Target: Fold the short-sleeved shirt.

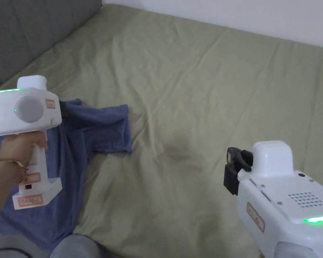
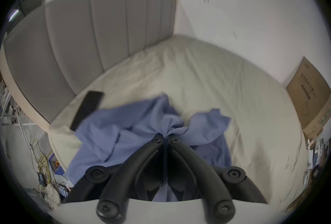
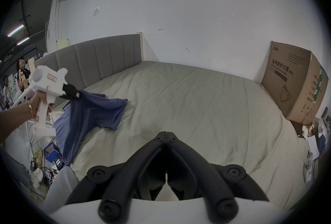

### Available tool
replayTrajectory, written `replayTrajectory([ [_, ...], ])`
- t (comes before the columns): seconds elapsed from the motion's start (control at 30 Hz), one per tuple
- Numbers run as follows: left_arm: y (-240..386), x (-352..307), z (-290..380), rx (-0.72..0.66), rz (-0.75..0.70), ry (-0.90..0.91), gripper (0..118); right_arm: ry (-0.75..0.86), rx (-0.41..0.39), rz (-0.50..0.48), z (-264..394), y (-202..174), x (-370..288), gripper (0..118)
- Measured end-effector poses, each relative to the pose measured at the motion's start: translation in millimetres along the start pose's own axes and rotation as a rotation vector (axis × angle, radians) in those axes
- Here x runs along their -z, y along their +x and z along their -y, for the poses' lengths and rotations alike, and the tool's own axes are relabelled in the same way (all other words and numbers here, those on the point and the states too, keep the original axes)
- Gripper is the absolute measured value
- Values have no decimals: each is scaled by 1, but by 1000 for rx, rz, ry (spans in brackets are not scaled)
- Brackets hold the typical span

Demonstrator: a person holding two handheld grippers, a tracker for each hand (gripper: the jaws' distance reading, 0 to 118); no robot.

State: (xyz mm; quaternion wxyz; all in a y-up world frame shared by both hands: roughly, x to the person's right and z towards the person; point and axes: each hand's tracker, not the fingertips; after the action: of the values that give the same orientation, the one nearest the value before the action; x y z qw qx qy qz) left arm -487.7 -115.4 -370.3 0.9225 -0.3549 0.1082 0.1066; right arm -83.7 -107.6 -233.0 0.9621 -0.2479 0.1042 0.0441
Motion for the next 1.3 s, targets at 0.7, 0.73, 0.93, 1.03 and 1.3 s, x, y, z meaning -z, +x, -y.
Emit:
replayTrajectory([
  [0.7, 71, -306, -141, 78, 339, 782, 0, 206, 6, 115, -16, 31, -101, 0],
  [0.73, 84, -315, -148, 84, 375, 797, 0, 216, 25, 134, -18, 36, -107, 0],
  [0.93, 153, -328, -175, 139, 526, 783, 0, 277, 49, 239, -23, 63, -145, 0],
  [1.03, 181, -319, -174, 126, 607, 728, 0, 285, 66, 296, -23, 78, -162, 0],
  [1.3, 262, -230, -117, 310, 592, 486, 0, 285, 145, 395, -7, 108, -190, 0],
])
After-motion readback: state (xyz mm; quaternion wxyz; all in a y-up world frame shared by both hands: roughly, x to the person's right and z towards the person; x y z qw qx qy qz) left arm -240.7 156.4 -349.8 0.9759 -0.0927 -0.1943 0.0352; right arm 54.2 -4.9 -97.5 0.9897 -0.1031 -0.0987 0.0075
